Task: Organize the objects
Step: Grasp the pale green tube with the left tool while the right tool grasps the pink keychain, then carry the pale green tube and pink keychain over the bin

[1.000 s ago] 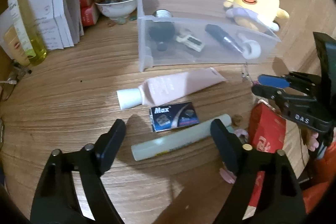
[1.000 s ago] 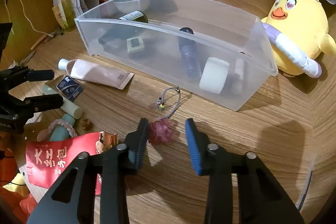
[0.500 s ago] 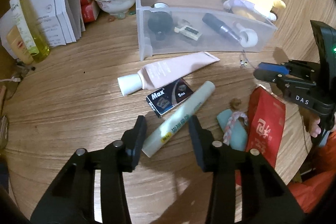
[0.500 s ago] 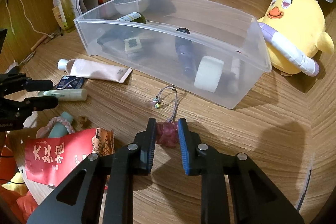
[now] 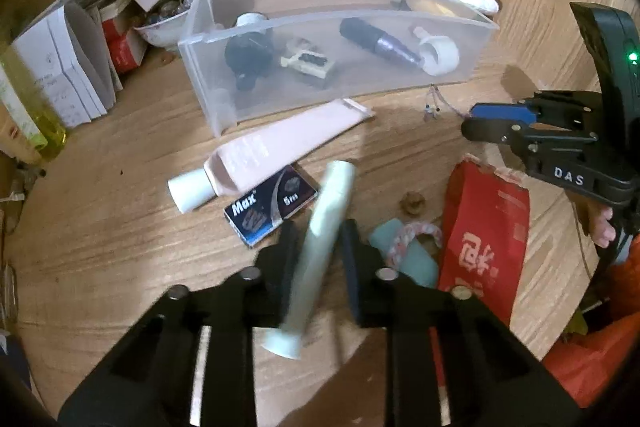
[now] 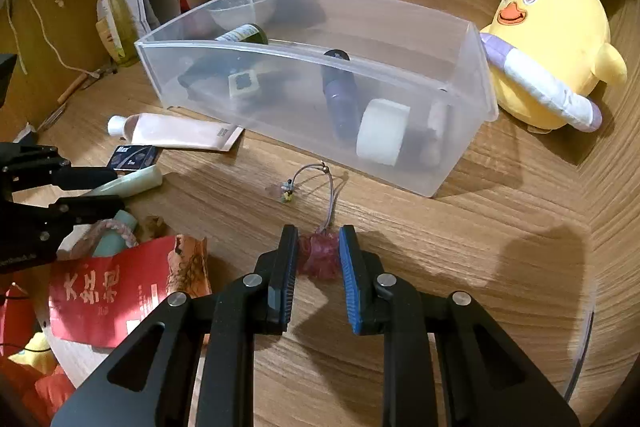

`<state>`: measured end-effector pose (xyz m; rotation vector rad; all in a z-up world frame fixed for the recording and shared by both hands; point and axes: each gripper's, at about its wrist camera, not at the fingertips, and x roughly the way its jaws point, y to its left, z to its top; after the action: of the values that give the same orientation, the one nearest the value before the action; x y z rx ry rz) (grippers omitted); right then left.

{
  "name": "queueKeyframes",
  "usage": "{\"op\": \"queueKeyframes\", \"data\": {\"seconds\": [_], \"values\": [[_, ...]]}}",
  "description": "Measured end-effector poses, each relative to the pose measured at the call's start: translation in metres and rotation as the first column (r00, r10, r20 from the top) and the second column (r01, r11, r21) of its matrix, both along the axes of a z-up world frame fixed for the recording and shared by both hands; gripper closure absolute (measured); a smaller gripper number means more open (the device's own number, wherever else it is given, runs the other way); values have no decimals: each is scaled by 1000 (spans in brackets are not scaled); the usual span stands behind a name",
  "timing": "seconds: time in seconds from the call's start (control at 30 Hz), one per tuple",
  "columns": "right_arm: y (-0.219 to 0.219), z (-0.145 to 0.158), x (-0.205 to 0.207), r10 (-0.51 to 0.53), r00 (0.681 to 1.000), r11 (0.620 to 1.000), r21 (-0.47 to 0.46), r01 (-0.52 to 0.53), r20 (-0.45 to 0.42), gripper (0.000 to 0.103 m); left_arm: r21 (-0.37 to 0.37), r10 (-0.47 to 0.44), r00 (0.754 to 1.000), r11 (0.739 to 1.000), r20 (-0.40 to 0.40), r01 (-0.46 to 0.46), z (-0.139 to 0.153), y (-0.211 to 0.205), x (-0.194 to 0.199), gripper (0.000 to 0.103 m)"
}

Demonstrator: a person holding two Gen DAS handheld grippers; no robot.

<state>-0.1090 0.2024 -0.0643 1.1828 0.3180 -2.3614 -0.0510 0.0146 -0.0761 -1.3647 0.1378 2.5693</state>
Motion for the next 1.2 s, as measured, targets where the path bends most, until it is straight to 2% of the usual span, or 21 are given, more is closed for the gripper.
{"op": "queueKeyframes", "data": {"seconds": [0.27, 0.43, 0.73, 1.2], "values": [[-3, 7, 9, 8, 999, 1000, -5, -9, -47, 84, 1, 18, 999, 1000, -33, -18, 7, -1, 10, 88], [5, 26, 12, -10, 997, 998, -66, 5, -78, 84, 49, 63, 995, 997, -79, -59, 24, -11, 16, 88], [13, 72, 19, -39, 982, 986, -167, 8, -183, 84, 134, 134, 977, 985, -168, -112, 56, -24, 15, 88], [4, 113, 13, -42, 955, 977, -210, -21, -292, 84, 164, 165, 950, 979, -266, -124, 93, -23, 2, 88]]}}
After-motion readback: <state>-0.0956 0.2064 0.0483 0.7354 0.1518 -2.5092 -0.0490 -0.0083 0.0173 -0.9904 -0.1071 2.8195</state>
